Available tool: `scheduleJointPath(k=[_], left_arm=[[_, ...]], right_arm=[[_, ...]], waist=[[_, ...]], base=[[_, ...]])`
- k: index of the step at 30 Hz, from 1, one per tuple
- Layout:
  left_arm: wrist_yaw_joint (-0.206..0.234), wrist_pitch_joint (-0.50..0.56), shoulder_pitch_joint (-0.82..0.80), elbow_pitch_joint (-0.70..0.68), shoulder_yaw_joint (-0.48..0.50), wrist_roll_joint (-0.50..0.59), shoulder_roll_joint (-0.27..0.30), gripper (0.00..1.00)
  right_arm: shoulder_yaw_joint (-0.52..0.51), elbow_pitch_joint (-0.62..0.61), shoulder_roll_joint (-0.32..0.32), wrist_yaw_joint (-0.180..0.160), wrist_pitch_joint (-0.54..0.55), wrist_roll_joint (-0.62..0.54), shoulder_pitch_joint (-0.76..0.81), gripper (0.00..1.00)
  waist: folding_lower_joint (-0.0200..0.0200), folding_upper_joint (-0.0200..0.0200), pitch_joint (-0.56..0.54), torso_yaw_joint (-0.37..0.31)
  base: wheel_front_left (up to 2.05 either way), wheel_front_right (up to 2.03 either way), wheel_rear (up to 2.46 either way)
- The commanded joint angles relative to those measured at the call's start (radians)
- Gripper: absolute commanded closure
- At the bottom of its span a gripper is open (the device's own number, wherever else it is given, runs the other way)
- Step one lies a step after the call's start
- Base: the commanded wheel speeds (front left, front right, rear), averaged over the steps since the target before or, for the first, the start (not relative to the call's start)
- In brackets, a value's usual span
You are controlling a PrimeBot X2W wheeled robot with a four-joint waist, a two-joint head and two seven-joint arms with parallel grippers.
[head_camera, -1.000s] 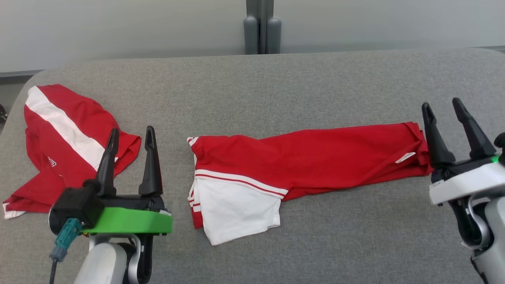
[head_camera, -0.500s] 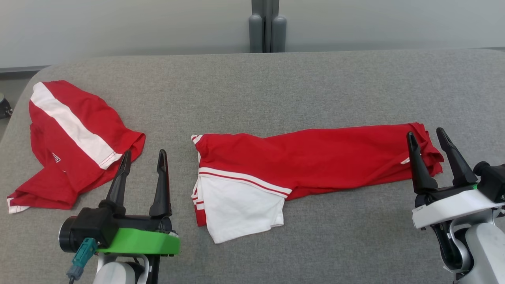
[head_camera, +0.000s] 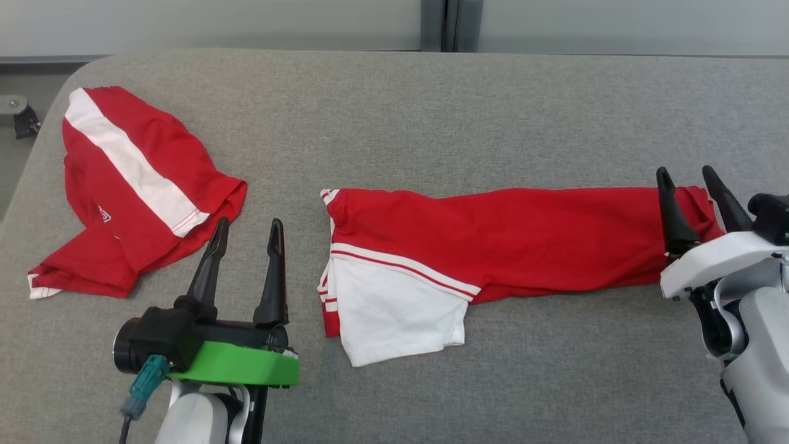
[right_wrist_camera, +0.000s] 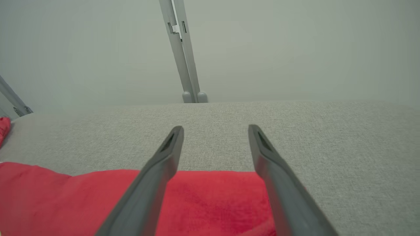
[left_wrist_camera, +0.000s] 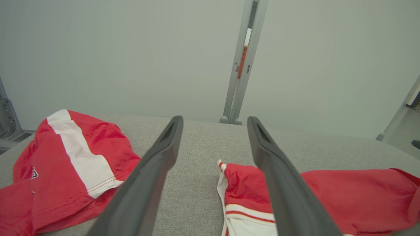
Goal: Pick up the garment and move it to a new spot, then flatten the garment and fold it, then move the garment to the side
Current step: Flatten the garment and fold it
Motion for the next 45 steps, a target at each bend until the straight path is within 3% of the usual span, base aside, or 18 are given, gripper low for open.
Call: scheduleJointPath(k=[1,3,4,5,18,31,36,44,45], left_arm=[[0.003,0.0,-0.018,0.002,-0.003,0.001,0.001,0.0],[0.003,0.0,-0.02,0.006,-0.008,0.0,0.001,0.0],[0.003,0.0,-0.023,0.008,-0.01,0.0,0.001,0.0],[0.003,0.0,-0.024,0.01,-0.012,0.0,0.001,0.0],[0.011,0.0,-0.003,0.024,-0.014,0.005,0.001,0.0],[0.01,0.0,0.014,0.035,-0.02,0.005,0.001,0.0],[0.017,0.0,0.012,0.027,-0.017,-0.001,0.001,0.0],[0.022,0.0,0.027,0.019,-0.01,0.019,0.001,0.0],[0.022,0.0,0.031,0.019,-0.015,0.032,0.001,0.0]], right_arm=[[-0.001,0.029,-0.005,-0.002,-0.001,0.005,-0.025,0.0],[-0.002,0.082,-0.008,-0.002,-0.006,0.003,-0.053,0.0],[-0.002,0.108,-0.008,-0.002,-0.008,0.006,-0.065,0.11],[-0.002,0.127,-0.007,-0.002,-0.01,0.008,-0.073,1.0],[0.028,0.308,0.015,-0.002,-0.018,0.058,-0.073,1.0],[0.043,0.352,0.013,-0.002,-0.026,0.11,-0.013,1.0],[0.047,0.239,0.009,-0.002,-0.048,0.103,0.005,1.0],[-0.075,-0.158,0.051,-0.002,-0.05,-0.025,0.153,1.0],[-0.086,-0.202,0.064,-0.002,-0.05,-0.049,0.175,0.89]], waist=[[0.0,0.0,0.02,0.022],[0.0,0.0,0.023,0.03],[0.0,0.0,0.024,0.034],[0.0,0.0,0.023,0.037],[0.0,0.0,0.0,0.008],[0.0,0.0,-0.03,-0.062],[0.0,0.0,-0.034,-0.067],[0.0,0.0,-0.041,-0.069],[0.0,0.0,-0.043,-0.069]], base=[[0.0,0.0,0.0],[0.0,0.0,0.0],[0.0,0.0,0.0],[0.0,0.0,0.0],[0.0,0.0,0.0],[0.0,0.0,0.0],[0.0,0.0,0.0],[0.0,0.0,0.0],[0.0,0.0,0.0]])
